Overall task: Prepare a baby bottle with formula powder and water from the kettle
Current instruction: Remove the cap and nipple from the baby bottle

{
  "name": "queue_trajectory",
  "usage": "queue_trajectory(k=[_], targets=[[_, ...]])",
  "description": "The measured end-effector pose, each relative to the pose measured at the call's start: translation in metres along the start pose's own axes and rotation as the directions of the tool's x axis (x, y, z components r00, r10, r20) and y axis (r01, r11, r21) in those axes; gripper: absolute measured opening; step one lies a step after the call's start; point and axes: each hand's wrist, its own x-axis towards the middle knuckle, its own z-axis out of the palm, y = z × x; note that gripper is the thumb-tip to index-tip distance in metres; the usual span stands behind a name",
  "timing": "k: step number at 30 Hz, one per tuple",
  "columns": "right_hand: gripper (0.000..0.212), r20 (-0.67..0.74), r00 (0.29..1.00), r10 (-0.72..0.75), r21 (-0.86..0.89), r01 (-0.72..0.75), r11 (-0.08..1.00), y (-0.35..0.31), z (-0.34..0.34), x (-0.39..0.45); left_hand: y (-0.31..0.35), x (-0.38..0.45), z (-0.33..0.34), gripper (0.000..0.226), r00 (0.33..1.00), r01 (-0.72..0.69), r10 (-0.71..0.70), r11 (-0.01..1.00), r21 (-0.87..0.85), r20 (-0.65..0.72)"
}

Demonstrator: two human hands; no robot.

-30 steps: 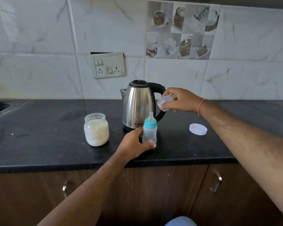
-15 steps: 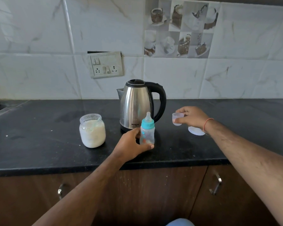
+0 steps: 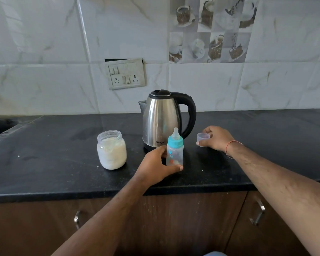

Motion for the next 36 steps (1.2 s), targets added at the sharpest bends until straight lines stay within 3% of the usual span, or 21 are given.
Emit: queue_trajectory(k=[4,6,8,10,11,13,16,21,28,32,36], targets=[[0.103,0.032,0.999,-0.012,-0.013,0.012,1.000,-0.004,-0.006,-0.006,-0.001,0.001,0.000,0.081,1.000,0.000,0.000,1.000,0.005,-0.001],[0.110,-0.017,0.995,-0.101,-0.071,0.099,0.992,-0.007,-0.013,-0.015,-0.002,0.002,0.001,0.080,1.000,0.001,-0.001,1.000,0.003,0.000],[0.096,-0.163,0.960,-0.229,-0.081,0.218,0.973,-0.015,-0.016,-0.032,-0.003,0.004,0.002,0.080,1.000,-0.003,0.003,1.000,-0.004,-0.007],[0.072,-0.337,0.883,-0.326,0.034,0.358,0.933,-0.029,-0.009,-0.056,-0.003,0.004,0.002,0.078,1.000,-0.008,0.008,1.000,-0.020,-0.016],[0.060,-0.381,0.856,-0.349,0.117,0.419,0.900,-0.037,-0.002,-0.068,-0.003,0.003,0.001,0.077,1.000,-0.010,0.009,1.000,-0.025,-0.021],[0.044,-0.328,0.870,-0.367,0.264,0.457,0.849,-0.050,0.016,-0.085,-0.003,0.002,0.002,0.074,0.999,-0.021,0.020,0.999,-0.028,-0.040],[0.042,-0.203,0.916,-0.347,0.403,0.401,0.822,-0.058,0.044,-0.093,-0.005,0.000,0.003,0.070,0.997,-0.051,0.050,0.999,-0.013,-0.059],[0.050,-0.275,0.928,-0.250,0.545,0.365,0.754,-0.062,0.067,-0.091,-0.006,0.001,0.004,0.073,0.995,-0.078,0.076,0.997,-0.026,-0.064],[0.057,-0.291,0.920,-0.262,0.580,0.388,0.716,-0.062,0.073,-0.087,-0.005,0.008,0.006,0.075,0.992,-0.067,0.063,0.997,-0.033,-0.107],[0.037,-0.275,0.923,-0.270,0.620,0.385,0.684,-0.061,0.075,-0.083,-0.008,0.011,0.005,0.075,0.992,-0.076,0.073,0.997,-0.024,-0.101],[0.042,-0.295,0.909,-0.294,0.649,0.416,0.637,-0.061,0.075,-0.083,-0.008,0.013,0.000,0.061,0.994,-0.104,0.103,0.994,-0.035,-0.032]])
